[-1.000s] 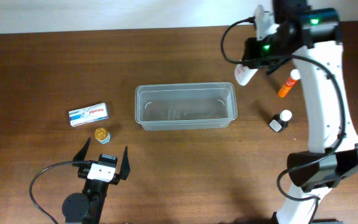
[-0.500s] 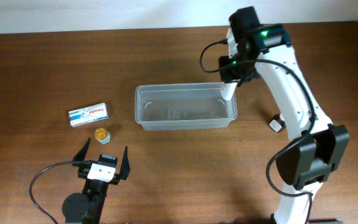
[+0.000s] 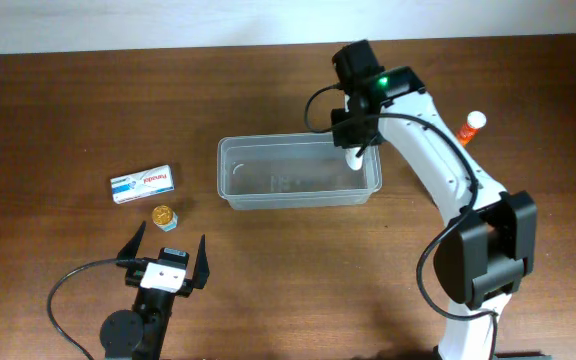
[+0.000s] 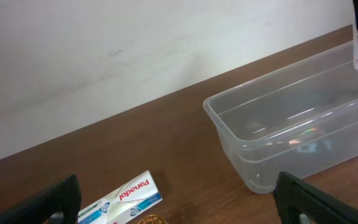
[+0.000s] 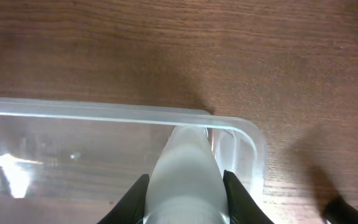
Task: Pack container
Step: 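Lift the pump bottle and carry it over the container's right end, then lower the pump bottle into the container and open the right gripper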
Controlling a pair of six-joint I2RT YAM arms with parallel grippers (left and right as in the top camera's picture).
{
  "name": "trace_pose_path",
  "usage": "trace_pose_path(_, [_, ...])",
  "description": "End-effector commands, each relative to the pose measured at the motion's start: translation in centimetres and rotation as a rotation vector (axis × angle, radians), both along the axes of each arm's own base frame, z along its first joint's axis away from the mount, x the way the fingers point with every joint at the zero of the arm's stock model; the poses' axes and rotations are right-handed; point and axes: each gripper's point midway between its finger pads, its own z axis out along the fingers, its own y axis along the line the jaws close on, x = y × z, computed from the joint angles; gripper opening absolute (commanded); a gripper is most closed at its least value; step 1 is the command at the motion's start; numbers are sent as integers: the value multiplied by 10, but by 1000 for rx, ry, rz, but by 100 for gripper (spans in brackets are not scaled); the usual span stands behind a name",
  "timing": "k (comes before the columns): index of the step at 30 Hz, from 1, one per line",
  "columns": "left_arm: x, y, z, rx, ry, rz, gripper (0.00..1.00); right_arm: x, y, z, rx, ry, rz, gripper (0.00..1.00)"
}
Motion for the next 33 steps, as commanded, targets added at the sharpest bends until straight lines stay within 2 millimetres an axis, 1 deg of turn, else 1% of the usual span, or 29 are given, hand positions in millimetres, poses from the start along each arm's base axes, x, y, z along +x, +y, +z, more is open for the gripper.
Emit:
trace_pose_path(1, [0,3,-2,-3,-1,14,99,0,-2,-6,-36,-22,-30,18])
trace_pose_path(9, [0,3,-1,-3,-2,14,100,5,-2,-17,-33,-48,-42,17])
trace_pose_path(20, [0,3,-2,-3,-1,14,99,1,-7,-42,-52,-42,-48,17])
trace_pose_path(26, [0,3,-1,-3,-2,14,99,2,-7,-45,-51,-48,-46,18])
trace_pose_path(29, [0,3,-2,-3,-1,14,99,4,-7,-44,-53,-57,-47,34])
trace_pose_path(33, [0,3,-2,-3,-1,14,99,5,-9,-44,-62,-61,-51,37])
